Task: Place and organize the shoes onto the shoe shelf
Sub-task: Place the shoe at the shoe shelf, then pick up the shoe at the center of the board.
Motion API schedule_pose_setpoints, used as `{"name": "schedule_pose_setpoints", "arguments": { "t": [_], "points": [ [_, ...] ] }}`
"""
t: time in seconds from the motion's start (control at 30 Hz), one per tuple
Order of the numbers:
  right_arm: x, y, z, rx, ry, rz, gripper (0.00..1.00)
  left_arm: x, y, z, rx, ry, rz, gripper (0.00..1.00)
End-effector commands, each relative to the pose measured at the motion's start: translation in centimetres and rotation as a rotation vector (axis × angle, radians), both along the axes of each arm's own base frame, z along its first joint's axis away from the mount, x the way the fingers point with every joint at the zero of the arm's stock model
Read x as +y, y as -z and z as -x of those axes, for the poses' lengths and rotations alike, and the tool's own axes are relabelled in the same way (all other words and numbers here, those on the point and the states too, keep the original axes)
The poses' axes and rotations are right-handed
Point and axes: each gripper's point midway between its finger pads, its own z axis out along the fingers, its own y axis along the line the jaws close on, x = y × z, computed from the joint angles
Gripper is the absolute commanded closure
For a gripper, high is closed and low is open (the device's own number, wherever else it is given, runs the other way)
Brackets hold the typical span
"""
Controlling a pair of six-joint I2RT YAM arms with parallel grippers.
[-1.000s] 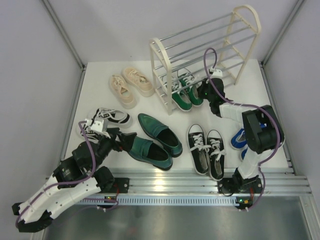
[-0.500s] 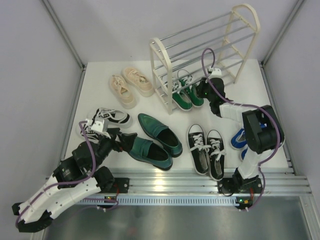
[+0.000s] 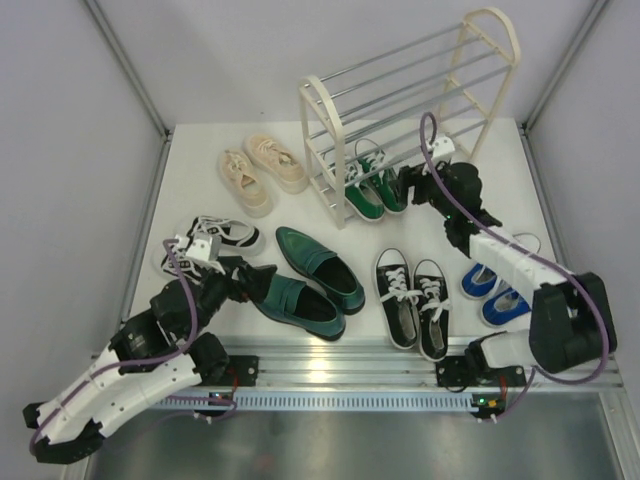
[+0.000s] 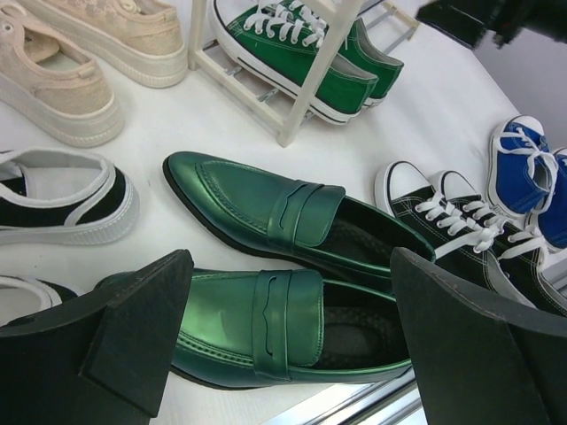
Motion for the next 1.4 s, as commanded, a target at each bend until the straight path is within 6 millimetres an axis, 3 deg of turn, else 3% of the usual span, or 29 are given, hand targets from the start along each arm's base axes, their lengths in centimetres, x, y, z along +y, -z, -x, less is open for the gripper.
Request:
{"name": "schedule_pose_setpoints", "arguments": {
  "t": [0.0, 0.03, 0.13, 0.17, 0.27, 0.33, 0.4, 0.47, 0.6, 0.7, 1.0, 1.23, 1.37],
  "points": [
    [1.5, -0.9, 5.5, -0.071, -0.36, 0.252, 0.2, -0.3, 0.1, -0.7, 0.045, -0.054, 0.066, 0.02],
    [1.6, 0.1, 9.2, 0.005, -0.498, 0.305, 0.18, -0.6, 0.7, -0.8, 0.085, -0.07, 0.098, 0.02],
    [1.8, -1.1, 15.1, -0.066, -0.777, 0.405, 0.14, -1.4, 2.0, -1.1, 0.178, -0.117, 0.172, 0.02],
    [1.4, 0.2, 17.9, 0.007, -0.85, 0.411, 0.13, -1.6, 2.2, -1.2, 0.202, -0.13, 0.193, 0.02],
    [0.6, 0.3, 21.8, 0.009, -0.931, 0.444, 0.14, -2.4, 3.1, -1.9, 0.29, -0.196, 0.255, 0.02],
    [0.0, 0.7, 22.8, 0.005, -0.907, 0.458, 0.13, -3.3, 3.7, -2.2, 0.348, -0.217, 0.255, 0.02],
    [-0.4, 1.0, 23.2, -0.003, -0.895, 0.455, 0.12, -3.7, 3.6, -2.3, 0.386, -0.226, 0.236, 0.02],
    [-1.2, 1.6, 23.3, -0.003, -0.857, 0.44, 0.11, -4.7, 5.1, -2.4, 0.439, -0.219, 0.155, 0.02],
    [-2.4, 0.9, 22.6, 0.0, -0.809, 0.358, 0.11, -5.2, 7.8, -2.2, 0.544, -0.233, 0.008, 0.05],
    [-3.7, 0.9, 22.2, 0.016, -0.759, 0.349, 0.11, -6.1, 9.3, -2.0, 0.626, -0.253, -0.022, 0.09],
    [-3.9, 1.2, 22.7, 0.021, -0.758, 0.366, 0.08, -7.0, 10.7, -1.4, 0.678, -0.198, -0.088, 0.28],
    [-4.5, 1.1, 22.4, 0.022, -0.729, 0.364, 0.07, -7.2, 13.4, 0.4, 0.754, -0.1, -0.201, 0.33],
    [-4.5, 1.2, 22.5, 0.024, -0.735, 0.364, 0.07, -6.4, 15.1, 0.1, 0.754, -0.128, -0.289, 0.33]
  ]
}}
